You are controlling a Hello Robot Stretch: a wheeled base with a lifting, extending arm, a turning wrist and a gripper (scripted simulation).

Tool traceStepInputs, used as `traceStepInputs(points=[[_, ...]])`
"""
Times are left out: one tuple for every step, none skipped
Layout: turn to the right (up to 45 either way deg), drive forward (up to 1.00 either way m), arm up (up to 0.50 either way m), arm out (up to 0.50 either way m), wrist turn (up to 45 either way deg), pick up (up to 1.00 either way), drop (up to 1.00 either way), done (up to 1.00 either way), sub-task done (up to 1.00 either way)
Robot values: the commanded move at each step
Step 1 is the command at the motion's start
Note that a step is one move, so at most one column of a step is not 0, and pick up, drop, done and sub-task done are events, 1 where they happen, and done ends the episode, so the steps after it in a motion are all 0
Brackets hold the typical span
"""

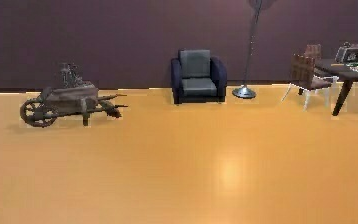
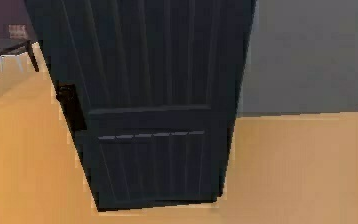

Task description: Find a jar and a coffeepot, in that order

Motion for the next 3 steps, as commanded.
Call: traceStepInputs(points=[[0.0, 0.65, 0.00, 0.00, 0.0, 0.00, 0.00, 0.00, 0.00], [-45.0, 0.00, 0.00, 0.00, 0.0, 0.00, 0.00, 0.00, 0.00], [-30.0, 0.00, 0.00, 0.00, 0.0, 0.00, 0.00, 0.00, 0.00]])
